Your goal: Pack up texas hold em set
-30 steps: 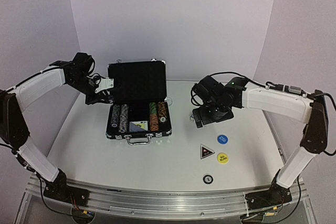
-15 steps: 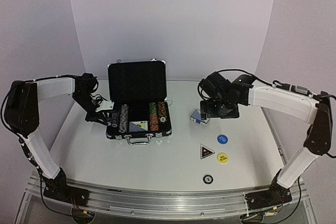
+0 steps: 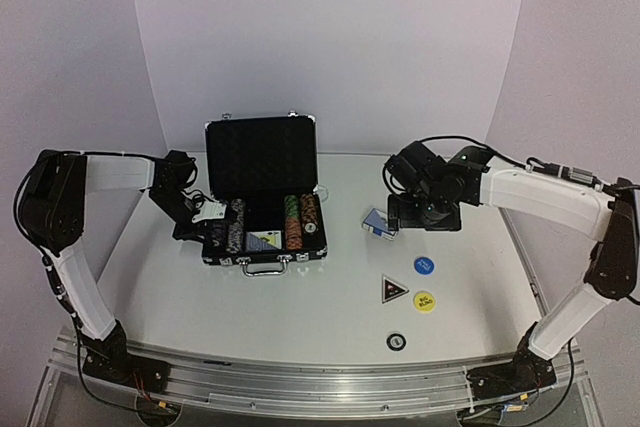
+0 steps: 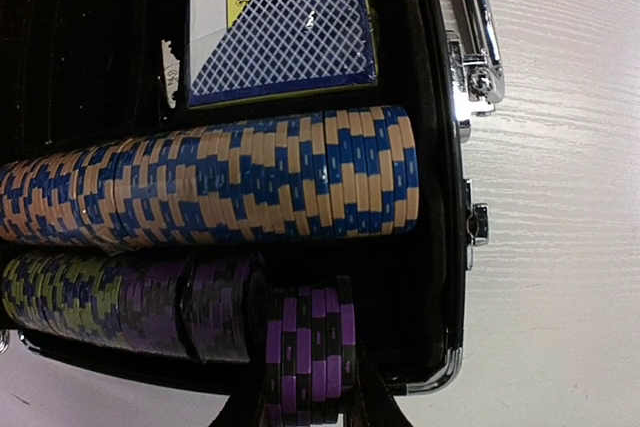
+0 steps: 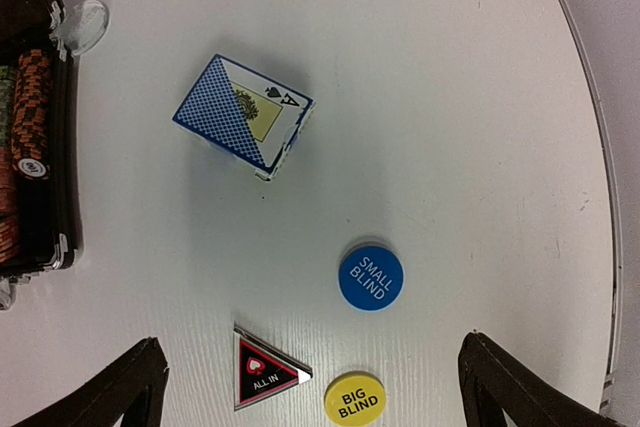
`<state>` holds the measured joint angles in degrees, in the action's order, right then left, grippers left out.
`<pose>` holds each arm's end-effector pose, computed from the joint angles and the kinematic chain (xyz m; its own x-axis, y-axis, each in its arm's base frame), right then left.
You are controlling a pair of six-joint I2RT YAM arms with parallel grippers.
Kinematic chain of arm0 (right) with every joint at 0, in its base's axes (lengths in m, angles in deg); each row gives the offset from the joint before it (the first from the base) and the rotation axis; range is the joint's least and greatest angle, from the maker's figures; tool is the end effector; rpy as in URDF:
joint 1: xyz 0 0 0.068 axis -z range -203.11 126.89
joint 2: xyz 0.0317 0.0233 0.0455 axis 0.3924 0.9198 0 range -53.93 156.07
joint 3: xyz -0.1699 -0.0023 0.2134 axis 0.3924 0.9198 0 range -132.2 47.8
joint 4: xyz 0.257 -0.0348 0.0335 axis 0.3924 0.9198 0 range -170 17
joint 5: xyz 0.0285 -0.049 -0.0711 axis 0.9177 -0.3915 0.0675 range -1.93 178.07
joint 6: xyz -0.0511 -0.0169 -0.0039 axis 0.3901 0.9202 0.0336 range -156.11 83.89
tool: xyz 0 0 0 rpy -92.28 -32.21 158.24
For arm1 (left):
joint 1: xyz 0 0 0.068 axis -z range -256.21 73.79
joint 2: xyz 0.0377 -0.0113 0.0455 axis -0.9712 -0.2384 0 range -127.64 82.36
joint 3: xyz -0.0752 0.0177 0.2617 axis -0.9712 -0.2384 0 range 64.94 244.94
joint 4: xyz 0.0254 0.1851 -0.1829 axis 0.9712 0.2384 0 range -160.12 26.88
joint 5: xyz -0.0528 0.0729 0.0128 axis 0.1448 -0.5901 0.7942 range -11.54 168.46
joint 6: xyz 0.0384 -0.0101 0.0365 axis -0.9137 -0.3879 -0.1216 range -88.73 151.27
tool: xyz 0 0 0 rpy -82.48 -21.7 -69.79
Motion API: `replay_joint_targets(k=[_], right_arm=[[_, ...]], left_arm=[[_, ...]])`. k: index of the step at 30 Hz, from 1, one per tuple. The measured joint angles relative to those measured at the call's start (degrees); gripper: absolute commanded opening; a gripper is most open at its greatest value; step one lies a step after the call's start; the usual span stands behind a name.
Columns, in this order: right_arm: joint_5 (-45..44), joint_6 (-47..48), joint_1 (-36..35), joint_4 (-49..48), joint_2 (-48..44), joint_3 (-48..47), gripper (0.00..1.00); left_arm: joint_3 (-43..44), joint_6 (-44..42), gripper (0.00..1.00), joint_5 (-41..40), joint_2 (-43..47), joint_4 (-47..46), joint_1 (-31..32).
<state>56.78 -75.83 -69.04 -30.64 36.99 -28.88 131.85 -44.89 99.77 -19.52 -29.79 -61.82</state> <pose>0.2379 0.2192 0.2818 -0.7689 -0.0091 -0.6393 0.0493 0.9961 -0.0736 0.3229 -0.0962 0.1770 0.0875 0.9114 -0.4021 0.9865 -0.0230 0.1624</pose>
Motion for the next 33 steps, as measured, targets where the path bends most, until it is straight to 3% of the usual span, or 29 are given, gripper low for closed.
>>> replay_joint_targets(k=[7,14,17,33], right_arm=[[0.01,-0.04,0.0,0.56,0.0,0.0,0.98],[0.04,-0.36,0.0,1.45,0.01,0.0,0.98],[0.09,-0.52,0.0,1.69,0.01,0.0,0.98],[0.98,-0.08,0.0,2.44,0.03,-0.02,0.98]], left_arm=[[-0.49,0.63,0.02,-2.79,-1.47,-2.6,1.65],[-1.68,1.94,0.3,-5.53,-2.15,-4.77,2.66],[-1.68,2.8,0.36,-5.48,-2.15,-4.81,2.67],[3.35,4.38,0.26,-3.2,-2.15,0.89,2.82]])
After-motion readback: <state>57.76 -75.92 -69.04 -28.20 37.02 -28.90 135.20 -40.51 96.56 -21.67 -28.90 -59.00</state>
